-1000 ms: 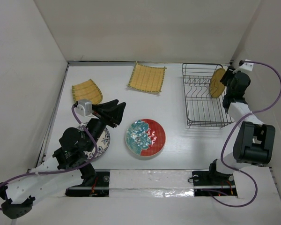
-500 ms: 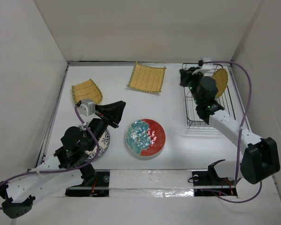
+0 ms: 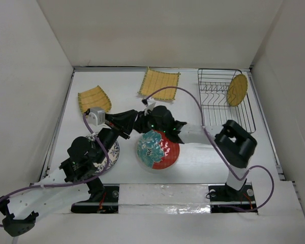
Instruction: Load the plates into the dish rack
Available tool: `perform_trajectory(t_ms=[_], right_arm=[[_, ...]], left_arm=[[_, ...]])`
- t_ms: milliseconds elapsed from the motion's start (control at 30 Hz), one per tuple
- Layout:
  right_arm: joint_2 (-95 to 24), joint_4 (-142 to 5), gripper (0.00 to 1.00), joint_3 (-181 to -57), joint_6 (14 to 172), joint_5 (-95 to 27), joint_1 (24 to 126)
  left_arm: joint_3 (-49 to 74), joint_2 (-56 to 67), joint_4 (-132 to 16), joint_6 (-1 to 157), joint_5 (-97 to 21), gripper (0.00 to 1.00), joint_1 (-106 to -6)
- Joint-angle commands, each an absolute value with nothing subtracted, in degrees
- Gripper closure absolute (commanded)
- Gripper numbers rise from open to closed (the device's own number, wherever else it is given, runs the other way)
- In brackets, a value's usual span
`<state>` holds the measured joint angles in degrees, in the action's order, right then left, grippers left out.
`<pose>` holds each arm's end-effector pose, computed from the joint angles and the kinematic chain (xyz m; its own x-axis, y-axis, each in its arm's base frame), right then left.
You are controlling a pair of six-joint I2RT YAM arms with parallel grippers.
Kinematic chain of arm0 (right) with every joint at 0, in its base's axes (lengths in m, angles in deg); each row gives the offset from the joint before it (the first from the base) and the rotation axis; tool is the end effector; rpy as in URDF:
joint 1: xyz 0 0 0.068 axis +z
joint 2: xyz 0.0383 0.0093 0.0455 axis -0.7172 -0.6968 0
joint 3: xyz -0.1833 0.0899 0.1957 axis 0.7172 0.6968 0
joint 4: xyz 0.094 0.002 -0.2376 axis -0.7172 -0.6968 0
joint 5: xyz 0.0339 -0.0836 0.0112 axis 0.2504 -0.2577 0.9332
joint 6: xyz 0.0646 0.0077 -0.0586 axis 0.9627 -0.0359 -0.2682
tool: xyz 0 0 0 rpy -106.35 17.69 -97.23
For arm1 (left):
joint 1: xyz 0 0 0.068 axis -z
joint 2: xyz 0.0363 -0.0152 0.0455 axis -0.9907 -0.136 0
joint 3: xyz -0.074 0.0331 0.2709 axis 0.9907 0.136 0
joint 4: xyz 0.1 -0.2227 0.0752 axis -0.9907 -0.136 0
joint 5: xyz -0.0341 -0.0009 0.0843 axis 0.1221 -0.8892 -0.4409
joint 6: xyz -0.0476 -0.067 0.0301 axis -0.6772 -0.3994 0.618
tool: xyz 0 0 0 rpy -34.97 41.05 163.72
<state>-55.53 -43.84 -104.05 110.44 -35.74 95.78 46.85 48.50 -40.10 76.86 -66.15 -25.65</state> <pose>0.2756 0.3406 0.2307 -0.5069 0.0368 -0.8612 -0.6765 0.6022 0.4239 0.1064 -0.1137 0.4059 0.0984 -0.5151 -0.8515 0.6543 0.6782 -0.3346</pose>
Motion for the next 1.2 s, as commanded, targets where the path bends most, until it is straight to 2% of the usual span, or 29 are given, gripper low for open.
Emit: perform_trajectory(t_ms=[0, 33, 67, 233, 567, 833, 967, 1067, 1167], right_arm=[[-62.66, -36.43, 0.67, -110.83, 119.72, -32.15, 99.08], [-67.47, -35.37, 0.64, -113.80, 121.22, -31.01, 100.57], [-69.61, -34.40, 0.56, -115.48, 123.50, -30.47, 101.36], [-78.85, -39.47, 0.46, -126.12, 124.84, -32.48, 104.62], [-87.03, -49.85, 0.45, -136.15, 125.10, -36.18, 106.47], [-91.95, -51.44, 0.45, -139.93, 127.38, -35.83, 109.81], [-92.83, -51.44, 0.47, -139.67, 127.74, -35.39, 110.34], [-92.84, -51.35, 0.53, -139.14, 127.82, -35.04, 110.34], [-92.49, -50.56, 0.74, -138.09, 128.26, -34.95, 110.34]], left_arm=[[46.99, 49.19, -37.30, 77.64, -65.56, 0.88, -25.49], [47.08, 49.28, -37.13, 77.82, -65.91, 0.86, -25.49], [47.17, 49.54, -36.95, 77.82, -66.00, 0.84, -25.49], [47.26, 49.81, -36.95, 77.82, -64.95, 0.77, -25.49], [47.08, 50.07, -36.86, 78.08, -63.19, 0.72, -25.49], [47.08, 50.60, -36.77, 78.26, -63.28, 0.70, -25.49], [47.08, 50.51, -36.77, 78.26, -62.92, 0.70, -25.49], [47.08, 50.69, -36.77, 78.26, -63.01, 0.70, -25.49], [47.08, 50.87, -36.86, 78.26, -63.19, 0.70, -25.49]])
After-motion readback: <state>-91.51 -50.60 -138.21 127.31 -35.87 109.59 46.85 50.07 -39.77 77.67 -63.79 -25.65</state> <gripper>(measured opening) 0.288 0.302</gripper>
